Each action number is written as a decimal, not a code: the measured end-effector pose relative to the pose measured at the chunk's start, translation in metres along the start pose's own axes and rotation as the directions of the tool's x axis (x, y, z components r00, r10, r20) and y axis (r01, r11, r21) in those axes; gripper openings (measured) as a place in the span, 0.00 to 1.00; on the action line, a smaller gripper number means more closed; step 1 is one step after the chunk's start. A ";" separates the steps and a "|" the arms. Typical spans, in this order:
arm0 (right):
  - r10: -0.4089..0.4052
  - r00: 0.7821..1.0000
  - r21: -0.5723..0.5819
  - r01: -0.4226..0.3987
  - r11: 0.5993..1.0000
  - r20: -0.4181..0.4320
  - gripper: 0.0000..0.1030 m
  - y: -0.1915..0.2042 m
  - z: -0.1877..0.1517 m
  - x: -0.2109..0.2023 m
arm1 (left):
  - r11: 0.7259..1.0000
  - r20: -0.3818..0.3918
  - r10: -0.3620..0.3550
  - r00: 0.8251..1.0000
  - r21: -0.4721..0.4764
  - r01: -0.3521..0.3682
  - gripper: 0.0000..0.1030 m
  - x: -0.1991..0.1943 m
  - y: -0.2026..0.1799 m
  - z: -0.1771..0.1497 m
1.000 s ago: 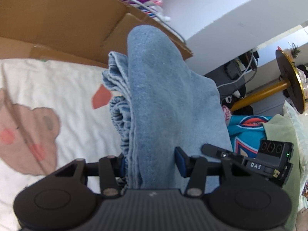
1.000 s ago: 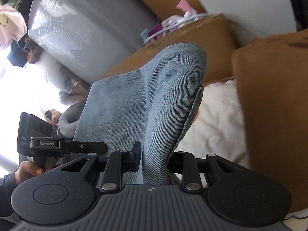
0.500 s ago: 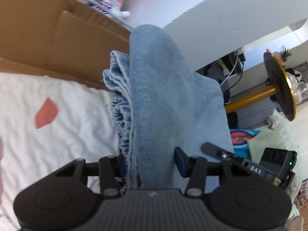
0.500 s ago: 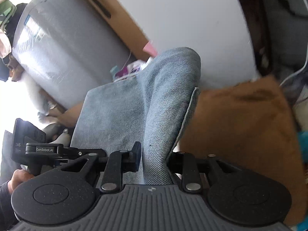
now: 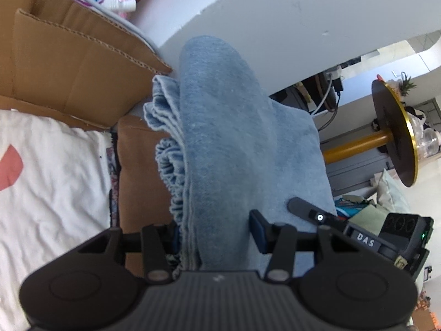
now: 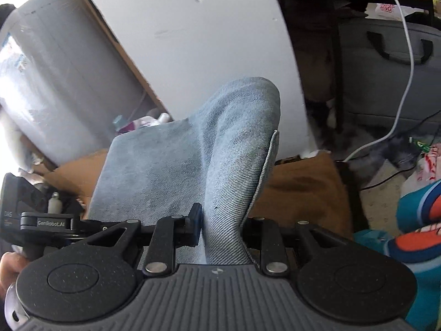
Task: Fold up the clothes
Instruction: 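Carry the held stack with both grippers toward the brown pile, then lower the stack onto the brown pile and open both grippers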
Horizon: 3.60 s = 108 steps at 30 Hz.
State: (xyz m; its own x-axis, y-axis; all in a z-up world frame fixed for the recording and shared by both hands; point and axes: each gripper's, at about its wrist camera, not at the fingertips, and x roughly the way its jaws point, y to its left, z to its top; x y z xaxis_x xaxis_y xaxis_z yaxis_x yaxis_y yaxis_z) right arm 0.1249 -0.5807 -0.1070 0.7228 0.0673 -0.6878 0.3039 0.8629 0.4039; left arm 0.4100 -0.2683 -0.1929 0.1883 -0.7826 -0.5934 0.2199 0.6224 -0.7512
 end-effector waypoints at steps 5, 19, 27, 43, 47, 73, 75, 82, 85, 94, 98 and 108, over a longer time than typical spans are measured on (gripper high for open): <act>-0.045 0.999 0.002 0.045 0.999 -0.017 0.25 -0.013 0.003 0.017 | 0.999 -0.022 0.003 1.000 -0.037 -0.004 0.50 0.025 0.001 0.003; -0.136 0.990 -0.037 0.135 0.990 -0.044 0.25 -0.042 -0.018 0.073 | 0.990 -0.064 -0.006 0.998 -0.139 -0.003 0.48 0.070 0.035 0.005; -0.143 0.990 -0.067 0.142 0.988 -0.008 0.25 -0.038 -0.013 0.073 | 0.989 -0.064 -0.017 0.998 -0.150 0.007 0.48 0.071 0.038 0.007; -0.159 0.987 -0.032 0.160 0.987 0.030 0.26 -0.055 -0.028 0.098 | 0.963 -0.112 0.260 0.959 0.094 -0.251 0.54 0.034 0.026 0.036; -0.165 0.986 -0.011 0.165 0.986 0.041 0.26 -0.057 -0.029 0.100 | 0.927 -0.070 0.343 0.937 0.186 -0.326 0.53 0.018 -0.003 0.051; -0.315 0.935 -0.165 0.340 0.926 0.161 0.44 -0.034 -0.017 0.083 | 0.786 -0.093 0.509 0.856 0.456 -0.418 0.26 0.109 -0.022 0.022; -0.233 0.965 -0.174 0.252 0.952 0.125 0.43 -0.033 -0.017 0.090 | 0.786 -0.091 0.509 0.856 0.455 -0.419 0.26 0.110 -0.020 0.020; -0.231 0.971 -0.205 0.240 0.949 0.067 0.43 -0.035 -0.019 0.132 | 0.798 -0.091 0.496 0.864 0.441 -0.411 0.27 0.111 -0.015 0.022; -0.240 0.969 -0.204 0.247 0.947 0.058 0.42 -0.036 -0.011 0.149 | 0.796 -0.080 0.492 0.867 0.444 -0.411 0.27 0.111 -0.016 0.022; -0.274 0.960 -0.175 0.281 0.944 0.061 0.42 -0.039 0.014 0.182 | 0.740 0.018 0.499 0.866 0.512 -0.437 0.31 0.111 -0.020 0.026; -0.283 0.958 -0.145 0.288 0.947 0.054 0.42 -0.049 0.014 0.186 | 0.693 0.092 0.527 0.845 0.528 -0.490 0.61 0.120 -0.018 0.031; -0.237 0.969 -0.133 0.243 0.961 0.064 0.42 -0.037 0.012 0.155 | 0.735 0.076 0.488 0.870 0.503 -0.456 0.49 0.097 -0.021 0.047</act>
State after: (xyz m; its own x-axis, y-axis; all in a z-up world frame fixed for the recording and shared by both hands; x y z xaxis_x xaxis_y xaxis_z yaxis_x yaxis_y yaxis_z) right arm 0.2329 -0.6077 -0.2212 0.6686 -0.1712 -0.7236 0.3857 0.9118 0.1406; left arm 0.4683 -0.3571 -0.2212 0.3434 -0.3761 -0.8606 0.5569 0.8194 -0.1359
